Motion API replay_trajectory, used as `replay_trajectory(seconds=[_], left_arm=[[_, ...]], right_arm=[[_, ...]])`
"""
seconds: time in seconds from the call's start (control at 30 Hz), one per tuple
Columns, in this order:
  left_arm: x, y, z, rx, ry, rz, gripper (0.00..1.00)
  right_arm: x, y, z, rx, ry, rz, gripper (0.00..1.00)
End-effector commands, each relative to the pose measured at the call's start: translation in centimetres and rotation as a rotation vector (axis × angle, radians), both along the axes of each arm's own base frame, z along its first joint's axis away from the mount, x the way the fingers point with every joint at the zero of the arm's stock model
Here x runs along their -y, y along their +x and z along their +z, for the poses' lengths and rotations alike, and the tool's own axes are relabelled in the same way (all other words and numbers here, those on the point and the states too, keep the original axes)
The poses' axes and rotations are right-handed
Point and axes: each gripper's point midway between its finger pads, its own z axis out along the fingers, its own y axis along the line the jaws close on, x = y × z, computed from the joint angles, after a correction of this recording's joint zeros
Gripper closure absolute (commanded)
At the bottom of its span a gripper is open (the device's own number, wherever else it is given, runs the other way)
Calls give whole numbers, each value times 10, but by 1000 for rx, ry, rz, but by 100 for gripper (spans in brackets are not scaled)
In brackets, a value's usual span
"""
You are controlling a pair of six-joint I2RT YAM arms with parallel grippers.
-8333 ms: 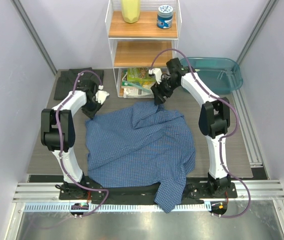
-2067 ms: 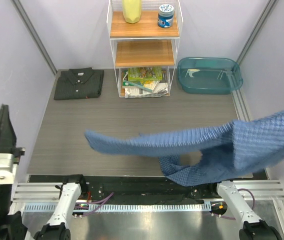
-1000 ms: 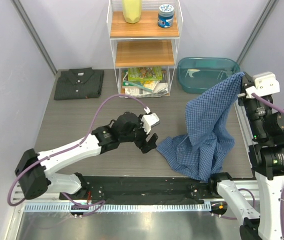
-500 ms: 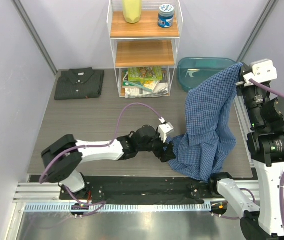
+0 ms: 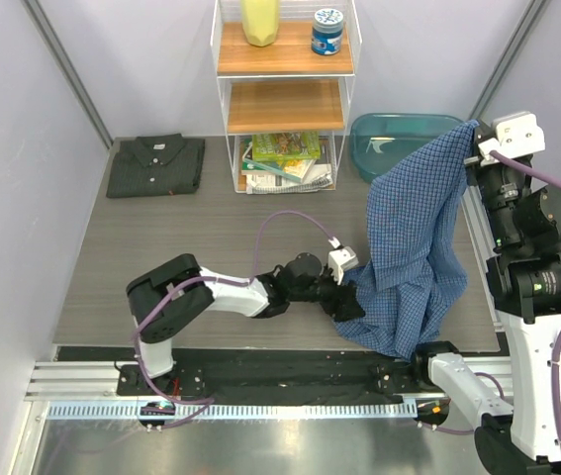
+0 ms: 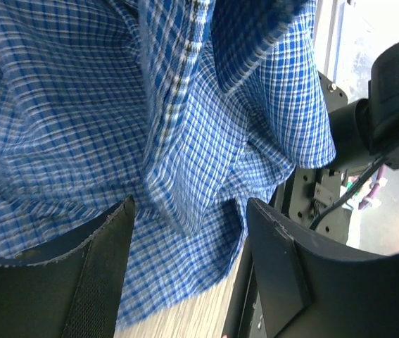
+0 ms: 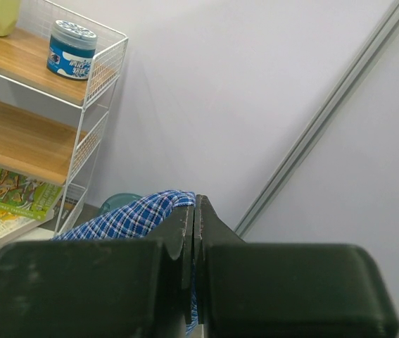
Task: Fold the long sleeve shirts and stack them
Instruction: Flatten the shirt out
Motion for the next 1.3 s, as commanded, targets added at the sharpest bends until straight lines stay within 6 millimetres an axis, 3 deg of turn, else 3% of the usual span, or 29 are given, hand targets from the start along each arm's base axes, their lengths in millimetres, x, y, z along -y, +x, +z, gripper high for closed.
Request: replay_trajectory(seconds=[0.0, 0.13, 0.23, 0.3, 0.33, 0.37, 0.4, 0.43, 0.47, 0.5, 0.53, 0.57, 0.6, 0.63, 0.67, 0.7, 0.73, 0.77, 0.8, 0.87, 0.9, 0.97, 1.0, 1.07, 1.1, 1.17, 1.2, 1.27], left_arm=[[28, 8, 19, 8, -103, 18, 36], [36, 18, 21, 38, -103, 30, 48], [28, 28, 26, 40, -83, 33, 68], [17, 45, 32, 26, -65, 64, 96], [11, 48, 35, 3, -62, 67, 100], [1, 51, 32, -49, -30, 77, 100], [-13, 65, 49, -48, -40, 96, 100], [-30, 60, 38, -107, 60, 80, 100], [-44, 65, 40, -75, 116, 68, 100], [-59, 86, 58, -61, 133, 98, 100], [-78, 87, 71, -63, 172, 106, 100], [-111, 79, 59, -127, 304, 112, 100], [-141, 90, 61, -79, 379, 101, 100], [-156, 97, 88, -3, 398, 82, 100], [-178, 102, 94, 26, 460, 88, 100], [-221, 98, 91, 22, 579, 62, 100], [-237, 110, 115, 90, 596, 90, 100], [-265, 118, 129, 145, 678, 154, 100], [-293, 128, 155, 176, 694, 221, 100], [-330, 139, 188, 297, 754, 292, 100], [-355, 151, 213, 372, 811, 383, 100], [-384, 147, 243, 473, 897, 423, 100], [-400, 147, 270, 543, 932, 497, 100], [-414, 135, 299, 613, 946, 550, 100], [-423, 121, 326, 679, 918, 614, 100], [-434, 104, 348, 734, 897, 687, 100], [-444, 81, 368, 789, 852, 745, 100], [-454, 56, 389, 847, 782, 830, 100]], right_arm=[[6, -15, 42, 135, 3, -28, 99], [7, -18, 43, 140, 4, -33, 99], [8, -18, 41, 137, -1, -39, 99], [8, -20, 42, 143, -1, -38, 99], [9, -21, 43, 148, -3, -40, 99], [8, -22, 43, 149, -1, -38, 99], [14, -23, 42, 150, 9, -70, 99], [16, -24, 40, 148, 7, -79, 99], [16, -24, 39, 148, 2, -80, 99], [16, -25, 38, 146, -1, -79, 99], [15, -25, 33, 136, -6, -74, 99], [13, -25, 32, 135, 2, -64, 99], [12, -25, 31, 135, 6, -58, 99], [11, -24, 29, 129, 16, -51, 99], [10, -22, 29, 125, 55, -37, 99], [8, -23, 30, 126, 80, -25, 99], [7, -22, 33, 130, 102, -16, 99], [-2, -17, 33, 124, 106, 34, 99], [-9, -15, 33, 117, 146, 75, 99], [-16, -4, 36, 112, 180, 118, 99], [-19, 1, 38, 105, 214, 136, 99], [-19, 3, 51, 123, 234, 138, 99], [-18, 7, 53, 122, 242, 136, 99], [-20, -4, 68, 158, 245, 156, 99], [-22, -18, 76, 185, 240, 175, 99], [-22, -42, 88, 220, 247, 192, 99], [-21, -66, 99, 263, 245, 202, 99], [-19, -96, 110, 310, 243, 208, 99]])
